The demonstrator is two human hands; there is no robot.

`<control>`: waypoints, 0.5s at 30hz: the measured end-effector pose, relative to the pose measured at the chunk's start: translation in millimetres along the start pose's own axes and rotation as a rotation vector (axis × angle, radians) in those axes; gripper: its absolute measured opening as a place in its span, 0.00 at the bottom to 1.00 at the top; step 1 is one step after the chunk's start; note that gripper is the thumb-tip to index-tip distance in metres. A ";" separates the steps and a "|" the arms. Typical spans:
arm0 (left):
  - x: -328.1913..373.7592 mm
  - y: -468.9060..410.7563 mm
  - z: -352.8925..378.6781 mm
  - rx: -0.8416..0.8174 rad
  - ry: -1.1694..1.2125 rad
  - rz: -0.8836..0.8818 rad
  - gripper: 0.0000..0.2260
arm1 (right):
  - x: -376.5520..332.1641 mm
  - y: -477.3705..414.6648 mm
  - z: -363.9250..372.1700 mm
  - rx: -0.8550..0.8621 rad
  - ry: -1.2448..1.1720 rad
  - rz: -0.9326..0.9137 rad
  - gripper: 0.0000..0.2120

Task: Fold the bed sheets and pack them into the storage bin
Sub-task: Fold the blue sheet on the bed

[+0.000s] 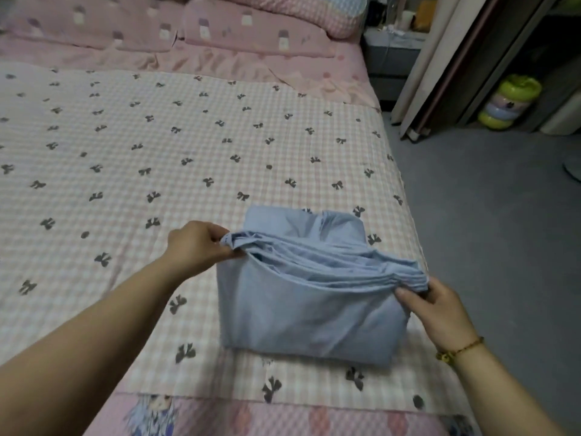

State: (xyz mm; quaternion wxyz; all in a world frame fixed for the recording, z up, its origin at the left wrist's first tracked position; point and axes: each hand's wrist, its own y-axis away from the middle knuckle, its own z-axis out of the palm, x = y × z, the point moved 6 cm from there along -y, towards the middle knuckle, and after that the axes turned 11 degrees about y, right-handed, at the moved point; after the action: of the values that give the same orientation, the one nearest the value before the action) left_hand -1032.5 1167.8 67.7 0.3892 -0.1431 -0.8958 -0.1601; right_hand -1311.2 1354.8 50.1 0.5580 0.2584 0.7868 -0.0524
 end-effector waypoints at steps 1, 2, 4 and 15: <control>-5.1 -25.0 0.0 0.059 -0.103 -0.034 0.08 | 2.1 -24.7 6.4 0.031 -0.011 0.029 0.22; -8.8 -42.7 2.1 0.083 -0.166 -0.057 0.11 | 3.4 -43.4 10.1 0.088 -0.004 0.061 0.15; -19.5 -78.8 18.0 0.080 -0.145 -0.118 0.15 | 12.9 -84.5 16.5 0.186 0.039 0.131 0.07; -46.9 -84.8 167.5 0.034 -0.369 0.250 0.30 | 49.2 -145.0 124.8 0.190 1.061 -0.068 0.34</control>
State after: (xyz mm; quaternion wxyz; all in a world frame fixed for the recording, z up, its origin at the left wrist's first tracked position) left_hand -1143.1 1151.3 -90.2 0.2376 -0.2734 -0.9297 -0.0666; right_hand -1284.5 1200.8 -70.7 0.0560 0.2732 0.9603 -0.0038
